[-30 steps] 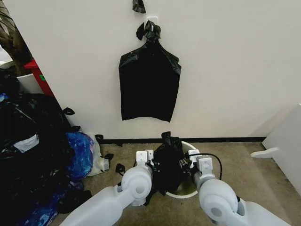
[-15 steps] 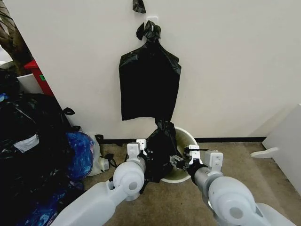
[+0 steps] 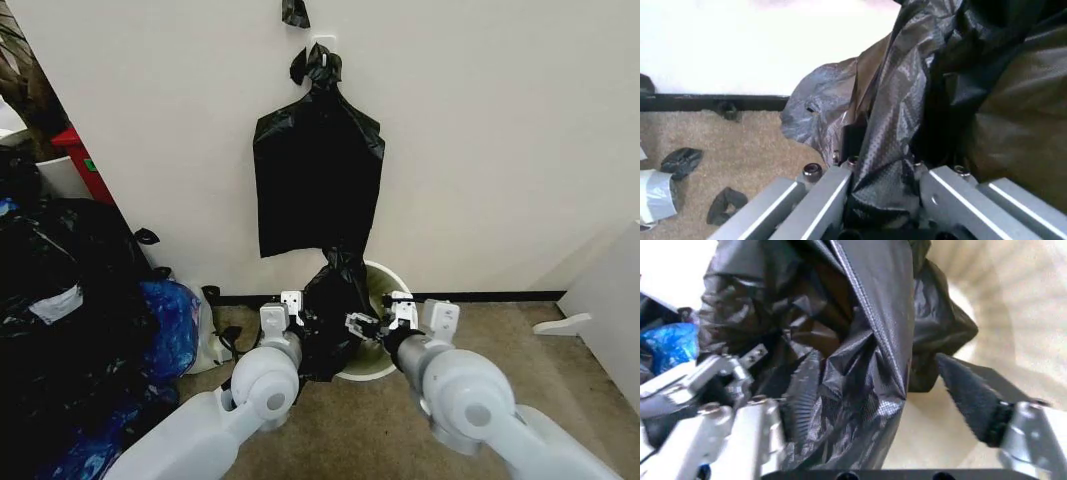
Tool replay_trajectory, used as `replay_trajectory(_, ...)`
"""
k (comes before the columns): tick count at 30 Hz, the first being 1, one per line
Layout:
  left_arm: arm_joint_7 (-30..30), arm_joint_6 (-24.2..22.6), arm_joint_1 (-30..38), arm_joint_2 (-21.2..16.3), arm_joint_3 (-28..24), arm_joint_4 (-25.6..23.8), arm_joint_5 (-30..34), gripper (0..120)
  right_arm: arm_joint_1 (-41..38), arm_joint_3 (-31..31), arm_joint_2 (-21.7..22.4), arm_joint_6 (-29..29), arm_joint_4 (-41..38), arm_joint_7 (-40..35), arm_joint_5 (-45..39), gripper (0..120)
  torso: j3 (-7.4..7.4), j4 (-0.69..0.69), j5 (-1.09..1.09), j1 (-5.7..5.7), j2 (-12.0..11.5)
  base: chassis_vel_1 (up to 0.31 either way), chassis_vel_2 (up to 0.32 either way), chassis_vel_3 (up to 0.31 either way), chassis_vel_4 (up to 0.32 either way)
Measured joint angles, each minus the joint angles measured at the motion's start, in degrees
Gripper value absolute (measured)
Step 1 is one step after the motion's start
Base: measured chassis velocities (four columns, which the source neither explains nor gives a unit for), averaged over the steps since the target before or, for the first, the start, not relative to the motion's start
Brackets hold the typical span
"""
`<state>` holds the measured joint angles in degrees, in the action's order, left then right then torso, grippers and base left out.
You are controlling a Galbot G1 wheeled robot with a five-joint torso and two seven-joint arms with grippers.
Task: Place the garbage bag over the trash bin.
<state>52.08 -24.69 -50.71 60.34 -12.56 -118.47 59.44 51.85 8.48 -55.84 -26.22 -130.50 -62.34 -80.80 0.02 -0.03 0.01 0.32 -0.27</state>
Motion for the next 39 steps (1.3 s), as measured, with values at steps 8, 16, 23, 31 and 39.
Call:
replay_trajectory(8,-1.2,0.3,-2.7,-1.2,2.9,-0.8,-2.6,0,0.0,0.4,0.5,-0.6,0.8,-0.2,1.7,32,0.00,0.00,0.00,0.00,0.0,0.000,0.000,0.000,0.000)
replay_trajectory(16,-2.6,0.5,-5.4,-1.8,5.2,-1.8,-5.0,0,0.3,1.1,0.9,-0.8,1.0,1.0,4.7,3,0.00,0.00,0.00,0.00,0.0,0.000,0.000,0.000,0.000)
replay_trajectory(23,-3.6,0.8,-7.4,-2.4,6.6,-1.9,-7.1,0,1.4,0.5,1.6,-1.1,-0.9,1.1,5.2,0,0.00,0.00,0.00,0.00,0.0,0.000,0.000,0.000,0.000)
replay_trajectory(31,-4.7,1.2,-10.1,-2.9,9.6,-2.2,-8.8,0,5.4,-4.0,5.3,-2.1,-4.5,3.2,5.6,0,0.00,-0.01,0.00,0.00,0.0,0.000,0.000,0.000,0.000)
replay_trajectory(39,-6.8,1.7,-15.1,-3.0,14.2,-5.5,-8.3,0,12.7,-13.3,8.5,-3.1,-2.4,9.7,8.0,0,-0.01,0.00,0.01,-0.01,0.0,0.000,0.000,0.000,0.000)
